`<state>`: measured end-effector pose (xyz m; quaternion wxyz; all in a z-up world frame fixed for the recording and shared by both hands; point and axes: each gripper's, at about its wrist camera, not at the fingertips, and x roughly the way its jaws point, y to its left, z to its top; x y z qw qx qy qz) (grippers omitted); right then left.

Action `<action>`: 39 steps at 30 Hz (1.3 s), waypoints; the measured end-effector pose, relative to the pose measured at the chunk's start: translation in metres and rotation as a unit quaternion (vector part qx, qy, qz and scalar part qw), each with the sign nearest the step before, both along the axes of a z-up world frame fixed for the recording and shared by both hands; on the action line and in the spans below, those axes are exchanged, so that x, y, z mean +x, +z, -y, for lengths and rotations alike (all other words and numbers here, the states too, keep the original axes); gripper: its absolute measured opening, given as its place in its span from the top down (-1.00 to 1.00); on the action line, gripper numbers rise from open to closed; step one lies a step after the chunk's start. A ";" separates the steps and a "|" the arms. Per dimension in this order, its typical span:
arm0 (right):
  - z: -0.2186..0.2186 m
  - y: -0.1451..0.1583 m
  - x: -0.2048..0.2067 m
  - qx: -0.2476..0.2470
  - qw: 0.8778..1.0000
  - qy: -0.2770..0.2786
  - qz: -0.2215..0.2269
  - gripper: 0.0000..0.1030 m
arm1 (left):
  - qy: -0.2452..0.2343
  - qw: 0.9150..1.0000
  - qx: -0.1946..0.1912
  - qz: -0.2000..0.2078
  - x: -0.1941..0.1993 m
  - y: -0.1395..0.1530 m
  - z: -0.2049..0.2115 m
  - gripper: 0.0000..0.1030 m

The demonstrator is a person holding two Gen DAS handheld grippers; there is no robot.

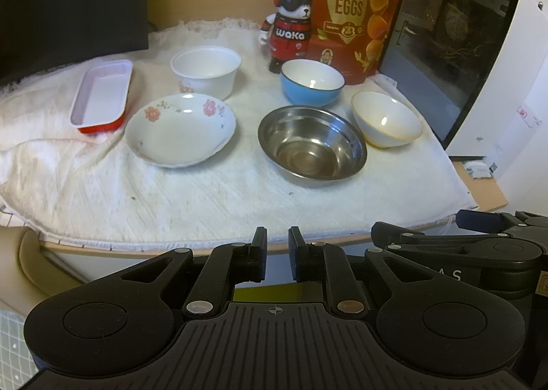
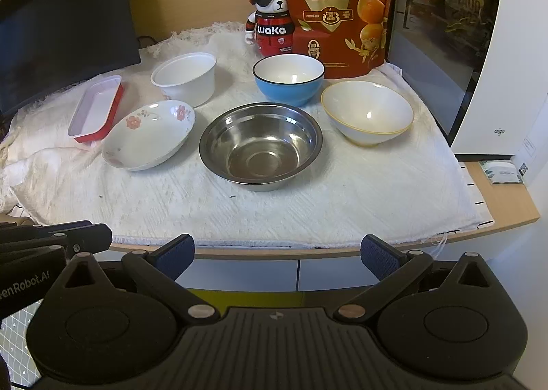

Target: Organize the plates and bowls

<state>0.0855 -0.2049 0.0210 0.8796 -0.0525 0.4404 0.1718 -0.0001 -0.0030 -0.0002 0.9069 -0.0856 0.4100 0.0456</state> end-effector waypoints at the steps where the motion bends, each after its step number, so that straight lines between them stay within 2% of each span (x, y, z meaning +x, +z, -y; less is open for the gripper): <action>1: 0.000 0.000 0.000 0.000 1.000 0.000 0.000 -1.00 | 0.000 1.000 0.000 0.000 0.000 0.000 0.000 0.66; 39: -0.004 0.003 -0.002 0.000 1.000 0.004 0.007 -1.00 | 0.000 1.000 -0.009 0.000 -0.002 0.000 -0.006 0.66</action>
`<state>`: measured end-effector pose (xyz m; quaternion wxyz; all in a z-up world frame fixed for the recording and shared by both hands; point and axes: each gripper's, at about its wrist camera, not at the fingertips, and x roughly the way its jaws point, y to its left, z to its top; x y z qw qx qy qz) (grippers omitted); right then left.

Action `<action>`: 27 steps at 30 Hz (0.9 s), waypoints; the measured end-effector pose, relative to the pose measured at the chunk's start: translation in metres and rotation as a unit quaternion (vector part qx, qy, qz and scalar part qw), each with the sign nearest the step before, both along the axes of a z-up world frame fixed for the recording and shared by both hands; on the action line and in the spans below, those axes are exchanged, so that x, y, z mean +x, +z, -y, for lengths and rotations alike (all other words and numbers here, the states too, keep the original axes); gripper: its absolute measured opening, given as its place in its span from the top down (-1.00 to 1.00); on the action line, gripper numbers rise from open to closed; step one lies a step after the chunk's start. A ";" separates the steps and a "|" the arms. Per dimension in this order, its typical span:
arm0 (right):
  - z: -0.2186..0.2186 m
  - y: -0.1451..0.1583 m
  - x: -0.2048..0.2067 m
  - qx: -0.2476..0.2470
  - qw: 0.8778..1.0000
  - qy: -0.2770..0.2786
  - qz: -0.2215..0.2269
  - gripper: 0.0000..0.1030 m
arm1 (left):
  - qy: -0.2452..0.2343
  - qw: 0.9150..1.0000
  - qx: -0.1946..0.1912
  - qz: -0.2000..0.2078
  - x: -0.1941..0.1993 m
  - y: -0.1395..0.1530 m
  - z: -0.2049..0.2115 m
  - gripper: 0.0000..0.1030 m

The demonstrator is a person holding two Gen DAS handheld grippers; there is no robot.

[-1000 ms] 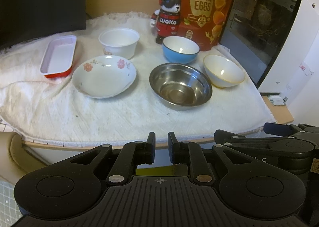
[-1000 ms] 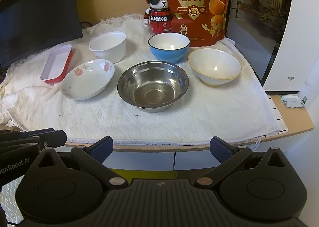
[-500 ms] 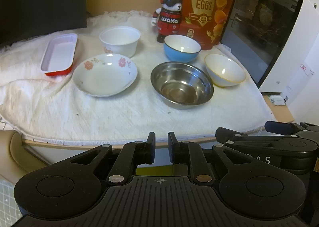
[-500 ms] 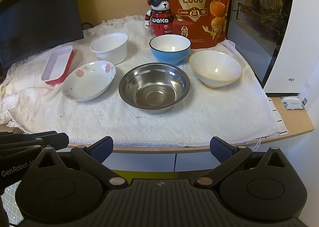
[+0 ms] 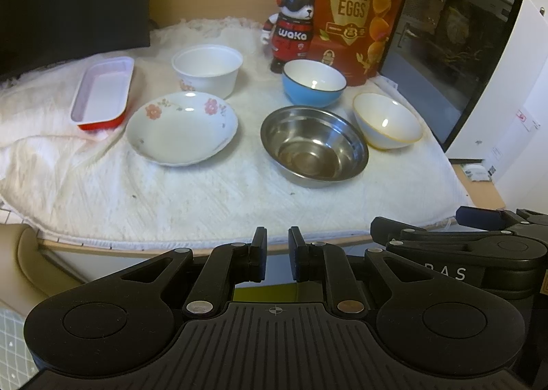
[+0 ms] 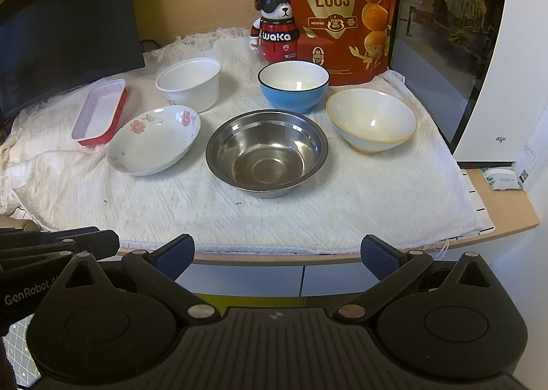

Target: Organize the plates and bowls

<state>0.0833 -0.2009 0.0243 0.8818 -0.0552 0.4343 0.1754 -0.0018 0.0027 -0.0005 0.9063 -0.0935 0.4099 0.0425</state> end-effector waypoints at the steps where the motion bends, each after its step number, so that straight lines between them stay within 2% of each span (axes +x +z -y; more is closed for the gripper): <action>1: -0.001 0.001 0.001 0.000 1.000 0.000 0.000 -1.00 | 0.000 1.000 0.000 0.000 0.000 0.000 0.000 0.66; 23: -0.019 0.006 0.005 -0.002 1.000 -0.001 0.011 -1.00 | 0.003 1.000 -0.008 0.004 0.005 0.002 -0.020 0.66; 27: -0.022 0.005 0.011 0.005 1.000 -0.004 0.008 -1.00 | 0.001 1.000 -0.019 0.001 0.010 -0.001 -0.029 0.66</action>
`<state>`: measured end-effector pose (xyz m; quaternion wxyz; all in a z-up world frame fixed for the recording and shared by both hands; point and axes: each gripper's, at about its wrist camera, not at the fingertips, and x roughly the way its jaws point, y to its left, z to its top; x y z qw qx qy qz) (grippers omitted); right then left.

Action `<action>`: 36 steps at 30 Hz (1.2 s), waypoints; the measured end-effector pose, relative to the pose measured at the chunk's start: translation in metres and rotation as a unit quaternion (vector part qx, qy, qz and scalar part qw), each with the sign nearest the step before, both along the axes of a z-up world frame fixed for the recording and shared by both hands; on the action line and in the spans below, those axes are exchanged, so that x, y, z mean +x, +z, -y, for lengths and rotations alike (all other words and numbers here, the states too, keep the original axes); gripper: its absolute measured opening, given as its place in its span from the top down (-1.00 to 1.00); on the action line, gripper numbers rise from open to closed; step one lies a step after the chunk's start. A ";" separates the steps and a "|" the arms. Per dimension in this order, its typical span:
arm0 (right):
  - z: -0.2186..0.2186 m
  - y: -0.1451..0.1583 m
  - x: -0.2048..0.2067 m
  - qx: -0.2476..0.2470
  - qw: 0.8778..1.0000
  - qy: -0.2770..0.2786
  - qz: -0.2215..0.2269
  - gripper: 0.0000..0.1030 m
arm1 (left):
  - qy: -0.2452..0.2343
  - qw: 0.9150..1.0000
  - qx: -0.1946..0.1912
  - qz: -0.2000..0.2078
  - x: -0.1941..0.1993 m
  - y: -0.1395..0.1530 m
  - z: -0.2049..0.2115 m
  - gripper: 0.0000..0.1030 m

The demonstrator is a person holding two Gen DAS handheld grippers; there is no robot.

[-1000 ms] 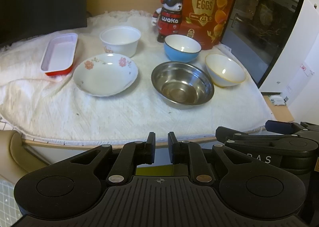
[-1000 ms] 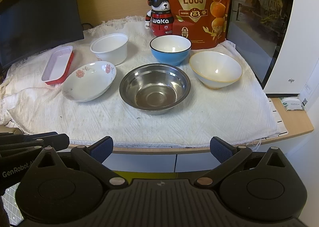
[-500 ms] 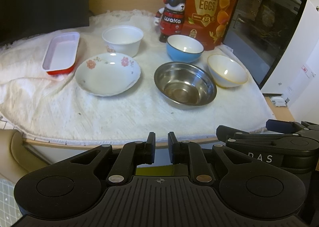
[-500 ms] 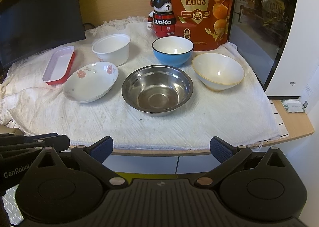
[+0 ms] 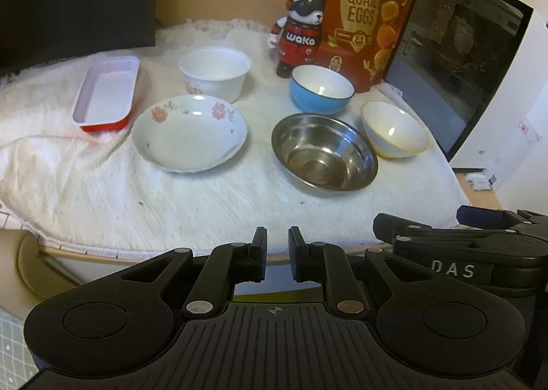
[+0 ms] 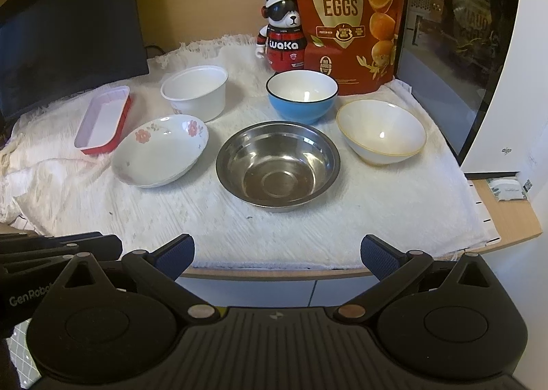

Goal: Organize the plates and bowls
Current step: 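Reach the left tool to the steel bowl rim while the right tool grips the rim too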

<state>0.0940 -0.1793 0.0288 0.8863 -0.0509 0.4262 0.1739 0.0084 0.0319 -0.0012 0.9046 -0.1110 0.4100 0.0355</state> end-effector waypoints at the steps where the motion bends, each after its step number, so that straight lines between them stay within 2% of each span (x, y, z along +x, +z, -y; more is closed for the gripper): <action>1: -0.001 -0.001 0.002 0.000 1.000 -0.003 0.000 -1.00 | -0.001 1.000 -0.006 -0.003 0.003 -0.001 -0.003 0.66; 6: 0.004 -0.003 0.015 0.004 1.000 -0.019 0.013 -1.00 | -0.011 0.997 -0.082 -0.007 0.018 -0.008 -0.026 0.65; 8: 0.010 -0.005 0.027 0.018 1.000 -0.018 0.012 -1.00 | -0.018 0.995 -0.096 0.001 0.027 -0.010 -0.030 0.65; 12: 0.029 -0.018 0.077 0.070 0.997 -0.039 -0.016 -1.00 | -0.019 0.997 -0.076 -0.013 0.056 -0.016 -0.027 0.65; 15: 0.039 -0.036 0.119 0.102 0.993 -0.036 -0.046 -1.00 | -0.030 0.997 -0.066 0.007 0.080 -0.025 -0.027 0.65; 17: 0.039 -0.049 0.145 0.112 0.991 -0.029 -0.060 -1.00 | -0.021 0.998 -0.061 0.018 0.103 -0.030 -0.028 0.65; 19: 0.038 -0.063 0.171 0.113 0.990 -0.021 -0.081 -1.00 | -0.011 0.997 -0.075 0.024 0.130 -0.035 -0.034 0.65; 21: 0.036 -0.077 0.195 0.111 0.988 -0.013 -0.103 -1.00 | -0.009 0.996 -0.086 0.017 0.158 -0.039 -0.039 0.64; 23: 0.034 -0.090 0.216 0.113 0.985 -0.001 -0.128 -1.00 | 0.002 0.998 -0.067 -0.001 0.184 -0.042 -0.040 0.64; 25: 0.031 -0.101 0.230 0.119 0.981 0.015 -0.153 -1.00 | 0.013 0.998 -0.054 -0.010 0.198 -0.045 -0.040 0.64; 30: 0.027 -0.117 0.247 0.116 0.975 0.033 -0.188 -1.00 | 0.005 0.999 -0.026 -0.035 0.224 -0.056 -0.040 0.64; 33: 0.027 -0.125 0.249 0.118 0.970 0.030 -0.208 -1.00 | -0.002 0.998 -0.027 -0.048 0.238 -0.066 -0.044 0.64; 36: 0.027 -0.139 0.251 0.110 0.966 -0.001 -0.235 -1.00 | -0.015 0.998 -0.031 -0.053 0.245 -0.074 -0.044 0.64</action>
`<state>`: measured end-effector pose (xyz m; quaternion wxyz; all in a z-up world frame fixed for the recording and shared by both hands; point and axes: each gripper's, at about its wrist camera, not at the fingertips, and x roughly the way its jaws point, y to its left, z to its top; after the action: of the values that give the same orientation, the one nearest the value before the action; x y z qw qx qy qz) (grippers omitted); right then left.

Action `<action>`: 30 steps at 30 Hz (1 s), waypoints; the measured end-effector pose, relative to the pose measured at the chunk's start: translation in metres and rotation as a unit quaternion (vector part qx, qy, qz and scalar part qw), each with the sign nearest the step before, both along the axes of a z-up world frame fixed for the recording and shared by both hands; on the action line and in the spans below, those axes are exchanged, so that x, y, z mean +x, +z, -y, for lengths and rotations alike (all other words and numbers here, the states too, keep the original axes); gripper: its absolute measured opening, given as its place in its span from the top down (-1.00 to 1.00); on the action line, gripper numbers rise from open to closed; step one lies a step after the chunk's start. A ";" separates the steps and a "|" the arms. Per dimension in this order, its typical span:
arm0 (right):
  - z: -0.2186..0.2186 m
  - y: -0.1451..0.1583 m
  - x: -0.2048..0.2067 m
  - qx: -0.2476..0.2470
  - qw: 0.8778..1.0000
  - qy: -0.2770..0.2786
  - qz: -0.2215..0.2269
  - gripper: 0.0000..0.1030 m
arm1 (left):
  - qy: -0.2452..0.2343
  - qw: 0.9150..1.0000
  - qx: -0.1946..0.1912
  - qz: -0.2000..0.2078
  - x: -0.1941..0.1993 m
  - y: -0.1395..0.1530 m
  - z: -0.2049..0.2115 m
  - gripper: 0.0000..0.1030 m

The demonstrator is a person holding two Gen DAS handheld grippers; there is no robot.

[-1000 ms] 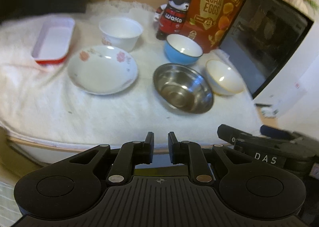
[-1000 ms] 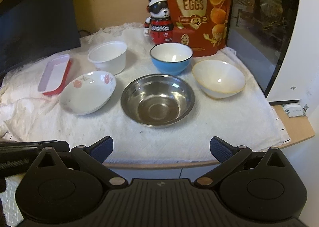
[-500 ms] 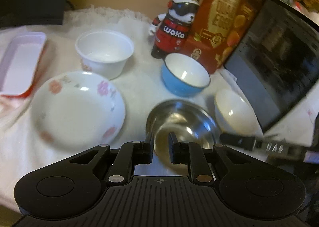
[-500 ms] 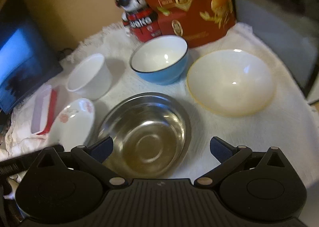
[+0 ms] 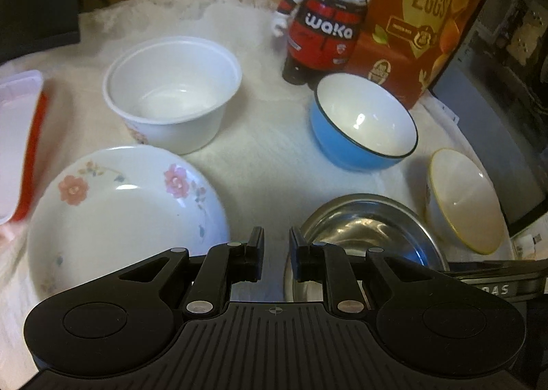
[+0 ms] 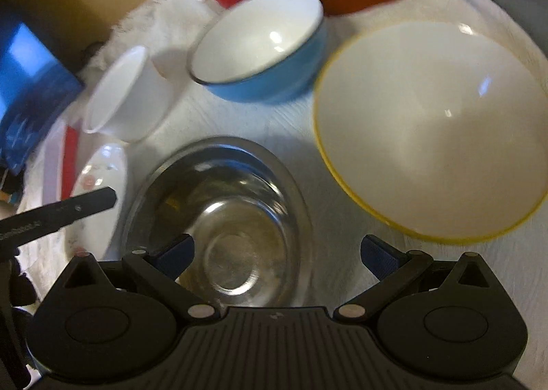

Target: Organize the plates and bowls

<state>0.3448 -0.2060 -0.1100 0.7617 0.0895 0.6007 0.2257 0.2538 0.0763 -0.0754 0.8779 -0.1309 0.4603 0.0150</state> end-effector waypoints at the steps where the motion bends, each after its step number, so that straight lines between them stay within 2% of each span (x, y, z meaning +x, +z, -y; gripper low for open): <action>1: 0.001 -0.005 0.001 0.000 1.000 -0.008 -0.012 -1.00 | -0.005 1.000 -0.004 -0.004 0.002 -0.003 0.000 0.64; 7: 0.000 0.000 -0.011 0.001 1.000 -0.014 0.017 -1.00 | -0.027 0.999 -0.025 -0.012 0.012 -0.013 -0.005 0.54; 10: 0.003 0.000 -0.011 0.006 0.999 -0.030 0.015 -1.00 | -0.035 0.998 -0.047 -0.017 0.016 -0.016 -0.007 0.54; 13: 0.008 0.000 -0.006 0.013 0.999 -0.030 -0.001 -1.00 | -0.036 0.995 -0.084 -0.027 0.016 -0.021 -0.009 0.51; 16: 0.007 0.001 0.001 0.010 1.000 -0.009 -0.008 -0.98 | -0.039 0.995 -0.090 -0.028 0.012 -0.021 -0.005 0.46; 18: 0.005 0.005 -0.003 0.001 1.000 -0.011 0.019 -0.81 | -0.038 0.993 -0.111 -0.030 0.007 -0.019 -0.006 0.46; 20: -0.001 0.012 -0.011 -0.018 0.998 0.010 0.063 -0.37 | -0.036 0.989 -0.138 -0.033 0.002 -0.019 -0.008 0.48; 21: -0.005 0.015 -0.015 -0.028 0.996 0.022 0.080 -0.24 | -0.034 0.987 -0.150 -0.036 -0.001 -0.020 -0.009 0.48; 23: -0.010 0.018 -0.018 -0.044 0.994 0.031 0.097 -0.21 | -0.029 0.987 -0.152 -0.046 -0.007 -0.021 -0.007 0.47; 26: -0.015 0.020 -0.018 -0.042 0.993 0.047 0.101 -0.20 | -0.018 0.987 -0.147 -0.054 -0.016 -0.025 -0.008 0.47; 30: -0.022 0.021 -0.020 -0.046 0.991 0.059 0.110 -0.20 | -0.004 0.985 -0.162 -0.060 -0.022 -0.032 -0.014 0.50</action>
<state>0.3251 -0.1837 -0.0889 0.8118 -0.0072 0.5272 0.2510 0.2316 0.0902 -0.1073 0.8158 -0.2681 0.5094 -0.0552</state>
